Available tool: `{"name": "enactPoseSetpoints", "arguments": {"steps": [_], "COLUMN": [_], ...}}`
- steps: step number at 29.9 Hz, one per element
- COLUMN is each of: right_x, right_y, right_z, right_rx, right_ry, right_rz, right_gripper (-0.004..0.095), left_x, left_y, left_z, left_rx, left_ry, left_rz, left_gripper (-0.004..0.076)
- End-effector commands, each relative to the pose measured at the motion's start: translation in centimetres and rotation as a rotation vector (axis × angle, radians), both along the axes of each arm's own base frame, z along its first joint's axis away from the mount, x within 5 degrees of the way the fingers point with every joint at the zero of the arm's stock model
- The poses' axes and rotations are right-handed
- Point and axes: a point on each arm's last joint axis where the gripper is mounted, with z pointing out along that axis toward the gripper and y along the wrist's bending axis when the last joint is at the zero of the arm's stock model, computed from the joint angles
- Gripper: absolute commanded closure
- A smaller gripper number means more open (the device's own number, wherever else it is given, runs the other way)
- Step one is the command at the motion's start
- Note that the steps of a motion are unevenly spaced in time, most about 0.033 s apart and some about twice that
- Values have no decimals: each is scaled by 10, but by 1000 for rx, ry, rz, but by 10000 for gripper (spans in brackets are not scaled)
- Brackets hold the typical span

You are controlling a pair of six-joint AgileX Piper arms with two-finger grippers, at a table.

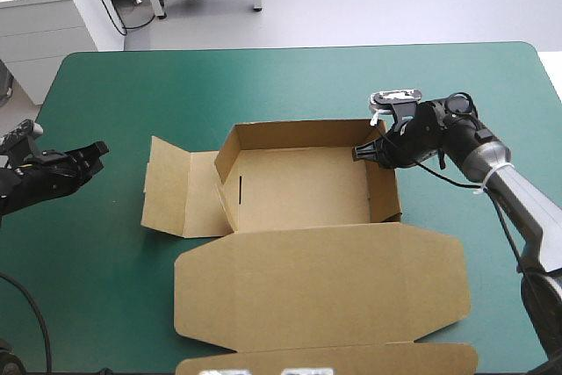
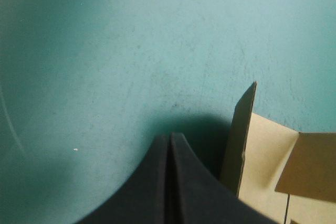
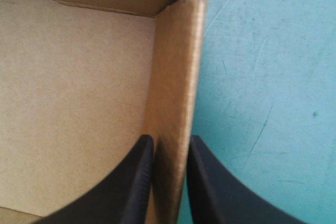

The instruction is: Fold the box

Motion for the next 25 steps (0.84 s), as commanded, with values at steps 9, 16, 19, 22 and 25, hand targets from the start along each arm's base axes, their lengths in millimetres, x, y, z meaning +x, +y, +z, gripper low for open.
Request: {"name": "enactPoseSetpoints", "arguments": {"steps": [9,16,19,22,25], "right_x": [4,-7,-14,-27,-39], "right_y": [-1,-13,-17,-13,-13], "right_z": [62,95,110,124,136], "right_rx": [94,-9,-35,15,53], "right_ry": [-143,-76,-68,-95,-123], "right_rz": [-106,-148,-155,-96,-63], "right_gripper": [167,168,168,167,168], "left_x": [0,0,0,0,0], "left_y": [-1,-1,-1,-1,-1], "left_z": [17,17,17,17,17], "left_rx": [-7,-8,-9,-10,-10], "left_ry": [-78,-77,-78,-80,-80], "left_rz": [29,28,28,30,30], "left_gripper": [732,732,732,732,732]}}
